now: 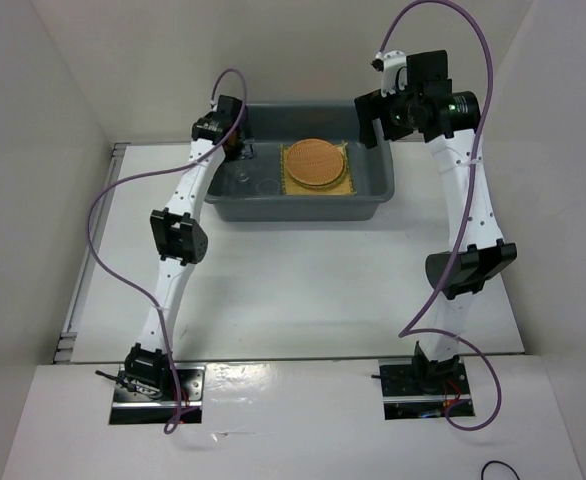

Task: Place the mixed dishes into the plastic bin

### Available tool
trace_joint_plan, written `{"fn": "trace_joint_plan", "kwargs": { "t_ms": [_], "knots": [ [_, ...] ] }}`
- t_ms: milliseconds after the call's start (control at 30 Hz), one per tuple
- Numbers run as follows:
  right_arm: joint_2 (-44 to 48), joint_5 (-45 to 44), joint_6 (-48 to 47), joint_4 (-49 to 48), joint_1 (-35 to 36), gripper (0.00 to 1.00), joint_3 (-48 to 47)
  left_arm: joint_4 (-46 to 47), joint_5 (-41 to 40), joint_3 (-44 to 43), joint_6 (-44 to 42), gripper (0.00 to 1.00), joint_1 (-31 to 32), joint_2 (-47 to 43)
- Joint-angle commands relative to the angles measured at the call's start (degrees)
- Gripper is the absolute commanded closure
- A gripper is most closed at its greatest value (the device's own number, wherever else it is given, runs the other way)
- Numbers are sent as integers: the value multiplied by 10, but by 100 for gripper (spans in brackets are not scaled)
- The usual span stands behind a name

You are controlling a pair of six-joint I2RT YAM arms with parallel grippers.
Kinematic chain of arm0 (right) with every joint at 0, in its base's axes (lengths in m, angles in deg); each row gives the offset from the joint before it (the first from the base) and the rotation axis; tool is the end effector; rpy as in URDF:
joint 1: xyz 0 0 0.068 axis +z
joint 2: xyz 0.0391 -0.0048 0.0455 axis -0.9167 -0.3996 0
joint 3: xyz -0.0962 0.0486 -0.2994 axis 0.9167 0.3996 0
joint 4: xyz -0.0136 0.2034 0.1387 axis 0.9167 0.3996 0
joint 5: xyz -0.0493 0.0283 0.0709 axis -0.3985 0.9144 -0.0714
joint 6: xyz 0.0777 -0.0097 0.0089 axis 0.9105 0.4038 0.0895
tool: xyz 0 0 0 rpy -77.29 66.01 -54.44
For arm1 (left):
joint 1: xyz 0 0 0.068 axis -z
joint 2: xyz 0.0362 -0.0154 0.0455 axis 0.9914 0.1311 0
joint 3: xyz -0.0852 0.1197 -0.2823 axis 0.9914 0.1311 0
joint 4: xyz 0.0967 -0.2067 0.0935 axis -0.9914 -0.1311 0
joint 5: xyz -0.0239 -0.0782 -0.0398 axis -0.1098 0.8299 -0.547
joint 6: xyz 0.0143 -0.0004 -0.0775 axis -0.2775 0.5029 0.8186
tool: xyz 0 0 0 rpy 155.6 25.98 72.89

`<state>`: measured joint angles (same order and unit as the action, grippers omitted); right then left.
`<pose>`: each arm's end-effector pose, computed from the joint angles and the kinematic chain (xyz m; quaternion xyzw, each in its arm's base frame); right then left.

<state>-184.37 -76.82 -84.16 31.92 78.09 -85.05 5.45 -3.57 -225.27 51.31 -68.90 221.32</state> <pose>0.3956 0.0913 0.4875 -0.2250 0.8651 0.0554 0.4449 0.5959 -0.1252 0.2456 -0.1711 0.9085 -0.0116 0.3811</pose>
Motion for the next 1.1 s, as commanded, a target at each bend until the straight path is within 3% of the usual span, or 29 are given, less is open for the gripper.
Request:
{"fn": "trace_joint_plan", "kwargs": {
  "t_ms": [0, 200, 367, 467, 533, 600, 633, 700, 733, 767, 800, 833, 900, 1067],
  "knots": [
    [0, -11, 3, -6, 6, 2, -26, 15, -12, -21, 5, 3, 5, -79],
    [5, 0, 3, -6, 6, 2, -26, 9, 13, -11, 0, 0, 24, -79],
    [22, -19, 9, -6, 6, 2, -14, -15, -52, -64, 0, 0, 48, -116],
    [27, -42, 16, -11, 6, 2, -31, -63, -102, -113, 16, 0, 42, -161],
    [33, -47, 33, -11, 6, 2, -31, -147, -138, -107, 56, 0, 31, -195],
    [61, -55, 39, -16, 13, 2, -17, -141, -176, 18, 76, 0, 23, -312],
    [72, -73, 45, -16, 19, 2, -8, -141, -201, 150, 83, 0, 23, -354],
    [106, -93, 57, -22, 24, 2, 23, -50, -237, 321, 66, 0, 42, -502],
    [118, -99, 57, -22, 24, 2, 32, 13, -224, 427, 46, 0, 42, -639],
    [144, -99, 57, -28, 24, 2, 56, 158, -197, 642, 23, 0, 42, -711],
    [157, -99, 57, -28, 24, 2, 68, 221, -117, 739, -3, 0, 34, -782],
    [169, -105, 57, -33, 30, 2, 81, 270, -90, 818, -3, 0, 24, -897],
    [199, -114, 57, -33, 36, 2, 118, 322, -70, 955, -3, 0, 8, -975],
    [272, -161, 60, -57, 41, 2, 221, 344, -42, 1084, -26, 0, -6, -1112]
  ]
}}
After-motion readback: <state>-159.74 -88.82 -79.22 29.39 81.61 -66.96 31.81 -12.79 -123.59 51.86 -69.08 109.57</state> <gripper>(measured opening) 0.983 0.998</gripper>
